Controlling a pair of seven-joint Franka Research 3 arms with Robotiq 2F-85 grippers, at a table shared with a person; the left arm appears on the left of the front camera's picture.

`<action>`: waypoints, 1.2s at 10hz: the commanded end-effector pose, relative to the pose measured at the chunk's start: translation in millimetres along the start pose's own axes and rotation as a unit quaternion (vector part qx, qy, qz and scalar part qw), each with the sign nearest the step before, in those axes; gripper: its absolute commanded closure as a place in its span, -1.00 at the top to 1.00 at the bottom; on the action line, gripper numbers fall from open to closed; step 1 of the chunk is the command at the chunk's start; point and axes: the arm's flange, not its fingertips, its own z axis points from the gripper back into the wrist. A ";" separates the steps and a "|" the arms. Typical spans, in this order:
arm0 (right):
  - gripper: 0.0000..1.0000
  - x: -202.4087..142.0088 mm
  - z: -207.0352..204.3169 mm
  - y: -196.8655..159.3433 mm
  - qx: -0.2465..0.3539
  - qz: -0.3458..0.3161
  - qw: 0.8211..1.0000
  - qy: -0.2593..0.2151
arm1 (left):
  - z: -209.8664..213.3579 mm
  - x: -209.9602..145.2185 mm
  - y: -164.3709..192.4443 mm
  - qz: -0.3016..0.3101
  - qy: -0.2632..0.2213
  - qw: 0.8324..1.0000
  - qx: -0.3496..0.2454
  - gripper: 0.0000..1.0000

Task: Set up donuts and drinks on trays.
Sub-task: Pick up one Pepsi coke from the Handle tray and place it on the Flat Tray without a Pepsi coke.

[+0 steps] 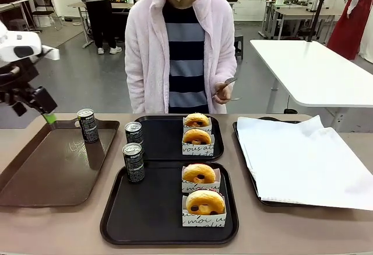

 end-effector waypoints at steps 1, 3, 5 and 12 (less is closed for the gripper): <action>1.00 1.2 -0.2 -1.0 0.010 0.007 1.000 -0.008 | -11.6 1.6 15.1 0.055 0.007 0.998 -0.005 1.00; 1.00 1.2 -0.2 -1.0 0.010 0.007 1.000 -0.008 | -4.8 -2.8 16.1 0.029 0.005 1.000 -0.002 1.00; 1.00 1.2 -0.2 -1.0 0.010 0.007 1.000 -0.008 | -4.8 -2.8 16.1 0.029 0.005 1.000 -0.002 1.00; 1.00 1.2 -0.2 -1.0 0.010 0.007 1.000 -0.008 | 26.8 -15.3 119.8 0.209 -0.053 0.899 -0.380 1.00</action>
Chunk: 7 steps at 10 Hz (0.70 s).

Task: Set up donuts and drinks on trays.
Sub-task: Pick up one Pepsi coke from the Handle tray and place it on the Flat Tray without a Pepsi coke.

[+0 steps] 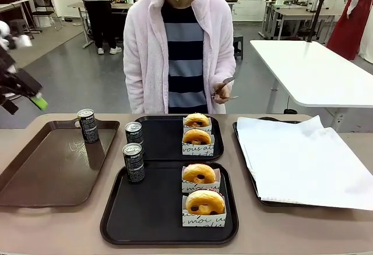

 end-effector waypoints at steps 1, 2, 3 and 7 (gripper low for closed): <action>1.00 1.4 -0.6 -0.9 0.010 0.008 1.000 -0.008 | 42.3 3.1 62.3 0.116 -0.029 0.952 -0.283 1.00; 1.00 1.4 -0.6 -0.9 0.010 0.008 1.000 -0.008 | 55.8 -12.2 91.9 0.116 -0.032 0.940 -0.320 1.00; 1.00 1.4 -0.6 -0.9 0.010 0.008 1.000 -0.008 | 64.2 -16.8 116.3 0.120 -0.011 0.930 -0.346 1.00; 1.00 1.4 -0.6 -0.9 0.010 0.008 1.000 -0.008 | 48.6 -39.0 198.8 0.109 0.036 0.899 -0.422 1.00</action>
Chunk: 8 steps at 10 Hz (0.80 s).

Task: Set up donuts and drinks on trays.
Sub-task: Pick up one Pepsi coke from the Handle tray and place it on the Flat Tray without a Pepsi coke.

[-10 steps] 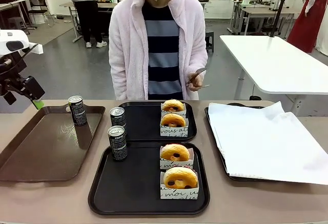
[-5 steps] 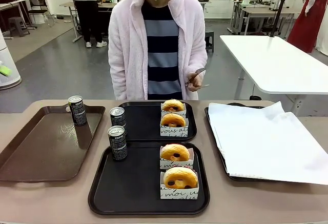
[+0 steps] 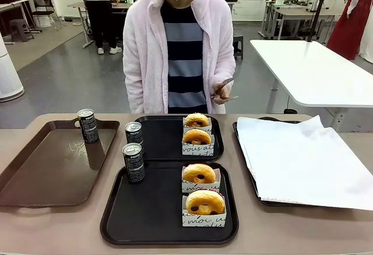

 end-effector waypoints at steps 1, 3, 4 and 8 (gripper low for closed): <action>1.00 1.7 -1.0 -0.8 0.010 0.008 1.000 -0.007 | 12.2 22.6 20.4 0.002 0.025 0.999 0.022 1.00; 1.00 1.7 -1.0 -0.8 0.010 0.008 1.000 -0.007 | 12.4 23.5 46.8 0.013 0.034 0.999 0.023 1.00; 1.00 1.7 -1.0 -0.8 0.010 0.008 1.000 -0.007 | 11.1 23.9 54.4 0.019 0.036 0.999 0.033 1.00; 1.00 1.7 -1.0 -0.8 0.010 0.008 1.000 -0.007 | 5.2 26.9 58.4 0.032 0.031 0.999 0.022 1.00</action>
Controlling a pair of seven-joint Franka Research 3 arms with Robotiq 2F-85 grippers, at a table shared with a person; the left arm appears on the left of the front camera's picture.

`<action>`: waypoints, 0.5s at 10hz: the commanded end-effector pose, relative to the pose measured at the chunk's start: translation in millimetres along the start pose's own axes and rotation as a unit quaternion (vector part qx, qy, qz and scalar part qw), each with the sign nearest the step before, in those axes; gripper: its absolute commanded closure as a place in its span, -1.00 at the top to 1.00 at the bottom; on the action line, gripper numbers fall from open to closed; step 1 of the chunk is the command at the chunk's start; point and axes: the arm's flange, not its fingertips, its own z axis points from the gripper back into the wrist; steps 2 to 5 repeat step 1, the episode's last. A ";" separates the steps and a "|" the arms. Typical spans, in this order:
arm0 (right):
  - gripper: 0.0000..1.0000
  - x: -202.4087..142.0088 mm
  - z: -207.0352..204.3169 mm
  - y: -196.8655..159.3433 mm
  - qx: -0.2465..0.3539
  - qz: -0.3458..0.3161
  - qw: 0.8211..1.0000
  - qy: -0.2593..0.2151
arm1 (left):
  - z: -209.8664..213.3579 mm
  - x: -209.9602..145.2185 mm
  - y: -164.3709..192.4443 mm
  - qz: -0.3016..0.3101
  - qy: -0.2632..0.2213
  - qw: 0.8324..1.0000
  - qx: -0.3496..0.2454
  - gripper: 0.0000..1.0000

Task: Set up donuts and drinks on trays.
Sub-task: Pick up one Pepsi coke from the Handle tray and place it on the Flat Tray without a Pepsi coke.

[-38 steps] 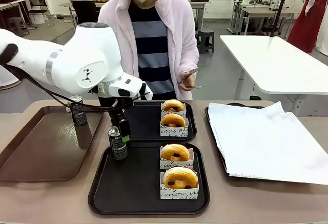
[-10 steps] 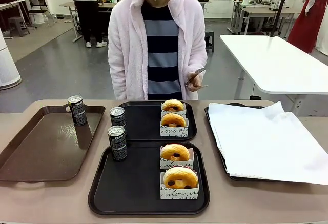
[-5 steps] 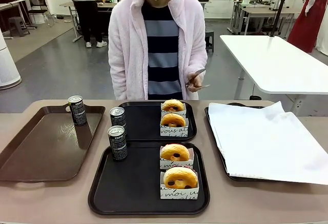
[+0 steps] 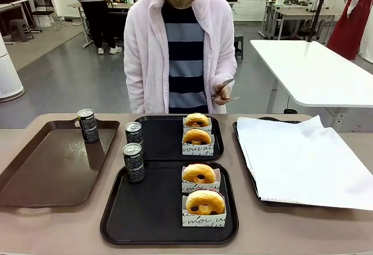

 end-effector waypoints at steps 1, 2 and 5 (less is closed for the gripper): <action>1.00 1.7 -1.0 -0.9 0.010 0.008 1.000 -0.007 | 0.7 -1.9 0.8 0.003 -0.001 1.000 -0.006 1.00; 1.00 1.7 -1.0 -0.9 0.010 0.008 1.000 -0.007 | 0.7 -1.9 0.8 0.003 -0.001 1.000 -0.006 1.00; 1.00 1.7 -1.0 -0.9 0.010 0.008 1.000 -0.007 | 0.7 -1.9 0.8 0.003 -0.001 1.000 -0.006 1.00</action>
